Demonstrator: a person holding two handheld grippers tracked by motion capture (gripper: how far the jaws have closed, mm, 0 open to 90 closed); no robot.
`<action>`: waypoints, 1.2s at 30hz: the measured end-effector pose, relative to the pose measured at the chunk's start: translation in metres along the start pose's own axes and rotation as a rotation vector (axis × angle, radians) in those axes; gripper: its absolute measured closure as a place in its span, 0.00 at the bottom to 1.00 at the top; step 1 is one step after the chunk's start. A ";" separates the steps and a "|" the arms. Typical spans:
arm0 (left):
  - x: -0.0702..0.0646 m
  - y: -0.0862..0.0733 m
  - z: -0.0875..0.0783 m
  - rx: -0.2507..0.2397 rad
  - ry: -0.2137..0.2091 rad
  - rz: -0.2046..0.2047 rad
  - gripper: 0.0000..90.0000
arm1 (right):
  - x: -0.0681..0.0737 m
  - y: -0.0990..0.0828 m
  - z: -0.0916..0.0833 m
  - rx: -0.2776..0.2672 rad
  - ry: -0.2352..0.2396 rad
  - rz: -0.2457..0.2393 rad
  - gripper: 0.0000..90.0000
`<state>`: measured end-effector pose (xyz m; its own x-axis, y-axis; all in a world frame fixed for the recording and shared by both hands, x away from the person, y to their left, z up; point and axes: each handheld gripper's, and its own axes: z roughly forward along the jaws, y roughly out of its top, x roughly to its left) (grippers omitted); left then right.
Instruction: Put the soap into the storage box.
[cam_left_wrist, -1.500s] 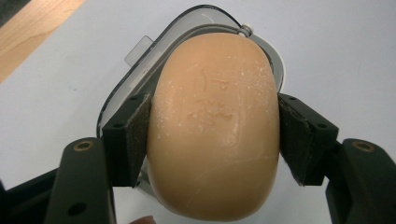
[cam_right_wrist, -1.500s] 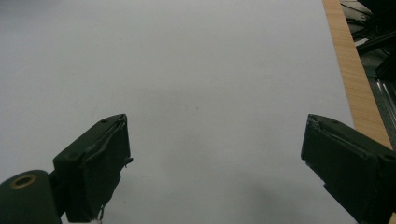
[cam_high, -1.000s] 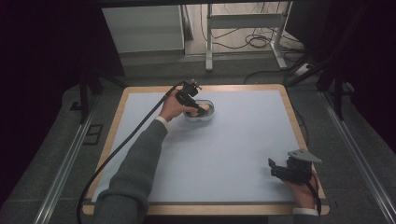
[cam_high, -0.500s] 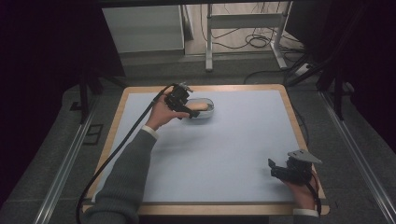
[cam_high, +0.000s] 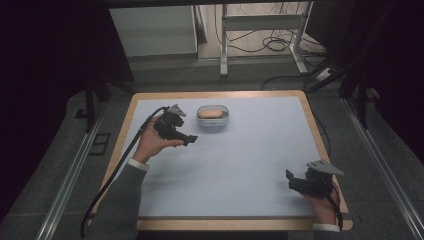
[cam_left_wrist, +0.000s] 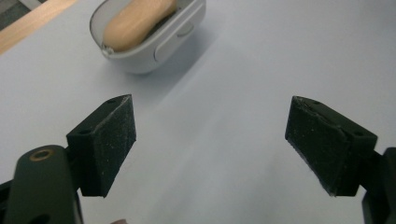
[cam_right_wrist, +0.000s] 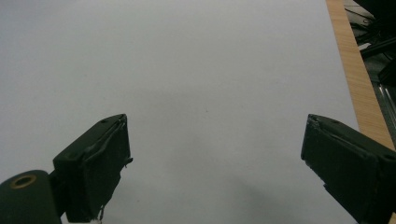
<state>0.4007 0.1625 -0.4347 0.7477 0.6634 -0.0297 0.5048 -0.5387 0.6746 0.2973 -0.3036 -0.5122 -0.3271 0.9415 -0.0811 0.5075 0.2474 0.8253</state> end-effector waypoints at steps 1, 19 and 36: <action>-0.002 -0.005 -0.003 -0.004 -0.001 -0.001 0.18 | 0.000 0.000 0.000 -0.001 0.000 0.001 0.09; -0.028 -0.111 -0.030 -0.057 0.029 -0.121 0.19 | 0.001 0.001 0.000 -0.007 0.001 -0.002 0.09; -0.028 -0.145 -0.019 -0.023 0.114 -0.175 0.19 | 0.004 0.003 0.002 -0.009 0.004 -0.014 0.09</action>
<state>0.2980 0.2323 -0.5178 0.5951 0.8010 -0.0652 0.6119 -0.3990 0.6829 0.2988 -0.2988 -0.5115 -0.3376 0.9369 -0.0905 0.4956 0.2586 0.8291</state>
